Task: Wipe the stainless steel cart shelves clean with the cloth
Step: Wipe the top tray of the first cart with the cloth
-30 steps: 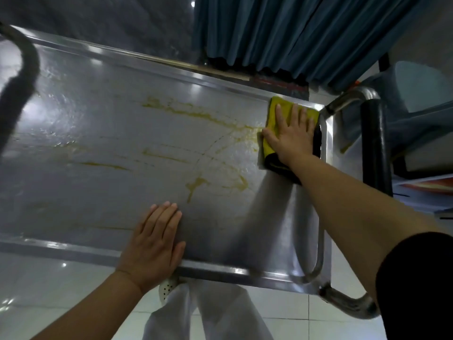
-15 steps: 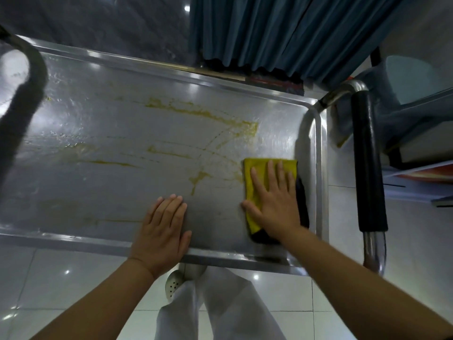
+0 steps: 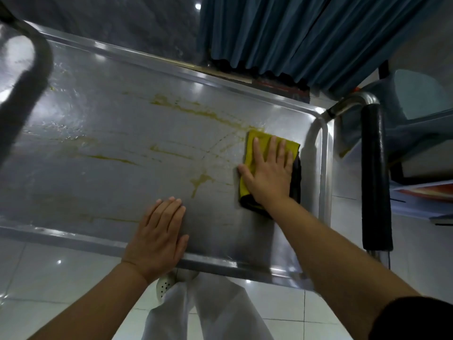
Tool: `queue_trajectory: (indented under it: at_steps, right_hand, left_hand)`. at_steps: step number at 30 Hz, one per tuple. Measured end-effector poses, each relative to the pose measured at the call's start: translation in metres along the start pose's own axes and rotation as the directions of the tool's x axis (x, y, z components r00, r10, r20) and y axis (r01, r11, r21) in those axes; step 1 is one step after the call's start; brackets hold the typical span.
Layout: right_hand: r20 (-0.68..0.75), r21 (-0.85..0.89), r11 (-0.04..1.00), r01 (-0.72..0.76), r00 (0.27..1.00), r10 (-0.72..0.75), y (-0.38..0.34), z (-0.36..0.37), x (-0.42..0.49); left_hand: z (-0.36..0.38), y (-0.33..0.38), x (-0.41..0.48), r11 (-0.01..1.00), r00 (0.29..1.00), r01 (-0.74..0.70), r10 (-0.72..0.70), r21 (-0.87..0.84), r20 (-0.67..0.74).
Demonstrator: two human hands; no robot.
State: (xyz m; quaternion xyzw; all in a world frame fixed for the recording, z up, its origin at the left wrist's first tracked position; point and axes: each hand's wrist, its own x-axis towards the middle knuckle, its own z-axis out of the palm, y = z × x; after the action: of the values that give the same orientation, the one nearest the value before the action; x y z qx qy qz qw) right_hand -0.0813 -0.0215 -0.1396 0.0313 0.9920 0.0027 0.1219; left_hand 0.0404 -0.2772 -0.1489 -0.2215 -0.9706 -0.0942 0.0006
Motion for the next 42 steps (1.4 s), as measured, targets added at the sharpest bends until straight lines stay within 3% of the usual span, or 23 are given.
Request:
queue_trajectory:
  at_steps: [6, 10, 15, 21, 27, 32, 37, 42]
  right_hand:
    - [0.001, 0.050, 0.998, -0.046, 0.999, 0.046, 0.008, -0.025, 0.104]
    - [-0.022, 0.040, 0.998, -0.039, 0.999, 0.040, 0.007, -0.025, 0.114]
    - [-0.031, -0.003, 0.999, 0.041, 0.999, -0.041, -0.003, -0.012, 0.050]
    - [-0.053, 0.033, 0.993, 0.110, 0.993, -0.108, -0.028, 0.026, -0.083]
    - [-0.052, 0.040, 0.993, 0.109, 0.993, -0.107, -0.048, 0.049, -0.155]
    - [-0.052, 0.018, 0.996, 0.084, 0.995, -0.083, -0.053, 0.037, -0.113]
    - [-0.048, 0.038, 0.999, 0.002, 0.999, 0.000, -0.053, 0.008, -0.013]
    - [-0.044, 0.067, 0.998, 0.010, 0.999, -0.007, -0.047, -0.016, 0.087]
  left_hand:
    - [0.001, -0.001, 0.003, 1.000, 1.000, 0.009, -0.009, 0.007, 0.005]
    - [0.002, -0.002, 0.001, 1.000, 1.000, 0.008, -0.008, 0.009, 0.005]
    - [0.000, -0.003, -0.003, 1.000, 0.999, 0.027, -0.027, -0.003, 0.041]
    - [-0.001, -0.003, -0.005, 1.000, 1.000, 0.003, -0.004, -0.017, -0.024]
    - [-0.004, -0.003, -0.007, 0.999, 1.000, -0.012, 0.011, -0.048, -0.027]
    - [-0.001, -0.003, -0.009, 0.998, 0.999, -0.015, 0.013, -0.054, -0.030]
    - [0.000, -0.002, -0.003, 0.998, 0.999, -0.004, 0.002, -0.062, -0.042]
    - [0.001, -0.003, -0.001, 0.999, 1.000, 0.014, -0.015, -0.052, -0.007]
